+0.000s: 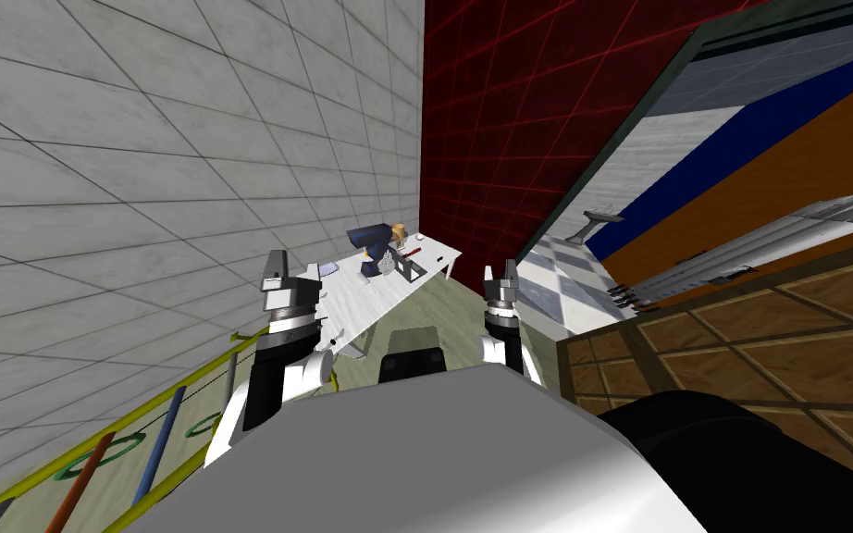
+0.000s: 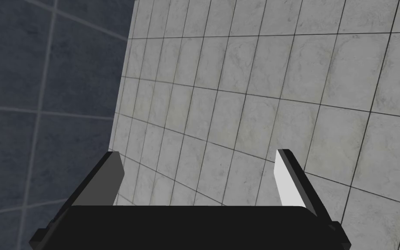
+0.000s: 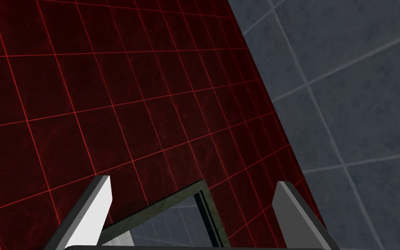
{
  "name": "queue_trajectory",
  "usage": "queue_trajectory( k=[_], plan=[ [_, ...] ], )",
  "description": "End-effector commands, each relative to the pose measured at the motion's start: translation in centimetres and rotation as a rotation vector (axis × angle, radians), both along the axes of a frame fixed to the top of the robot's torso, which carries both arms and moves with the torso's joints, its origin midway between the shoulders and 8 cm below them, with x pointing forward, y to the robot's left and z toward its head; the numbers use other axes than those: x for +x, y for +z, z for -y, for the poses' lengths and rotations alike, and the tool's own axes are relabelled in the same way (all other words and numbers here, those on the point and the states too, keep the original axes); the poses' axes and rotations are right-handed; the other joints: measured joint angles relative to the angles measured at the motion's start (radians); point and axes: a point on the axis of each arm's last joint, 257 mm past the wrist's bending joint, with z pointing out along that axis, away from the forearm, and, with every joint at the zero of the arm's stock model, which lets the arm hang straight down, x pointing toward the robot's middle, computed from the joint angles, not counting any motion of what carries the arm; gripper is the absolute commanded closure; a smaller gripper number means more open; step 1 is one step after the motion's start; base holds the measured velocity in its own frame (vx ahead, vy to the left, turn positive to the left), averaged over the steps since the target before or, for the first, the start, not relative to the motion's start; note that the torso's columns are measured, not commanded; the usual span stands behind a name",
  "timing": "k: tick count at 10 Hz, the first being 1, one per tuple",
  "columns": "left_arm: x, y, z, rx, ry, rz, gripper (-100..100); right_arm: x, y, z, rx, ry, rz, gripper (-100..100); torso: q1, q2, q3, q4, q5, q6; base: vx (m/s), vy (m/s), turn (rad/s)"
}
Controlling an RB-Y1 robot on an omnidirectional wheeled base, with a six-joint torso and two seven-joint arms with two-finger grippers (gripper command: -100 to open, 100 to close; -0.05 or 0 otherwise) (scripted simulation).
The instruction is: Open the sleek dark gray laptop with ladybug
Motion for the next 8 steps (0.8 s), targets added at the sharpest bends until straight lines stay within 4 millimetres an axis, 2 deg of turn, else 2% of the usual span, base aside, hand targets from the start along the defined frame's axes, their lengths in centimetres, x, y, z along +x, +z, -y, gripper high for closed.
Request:
queue_trajectory(
  k=[1, 8],
  plan=[
    [0.00, 0.00, 0.00, 0.000, 0.000, 0.000, 0, 0.00, 0.00, 0.00, 0.000, 0.000, 0.000, 0, 0.000, 0.040, -0.082, 0.041, 0.000, 0.000, 0.000, 0.000, 0.000],
    [-0.01, 0.02, 0.00, 0.000, 0.000, 0.000, 0, -0.01, 0.02, 0.00, 0.000, 0.000, 0.000, 0, 0.000, 0.544, -1.087, 0.544, 0.000, 0.000, 0.000, 0.000, 0.000]
  ],
)
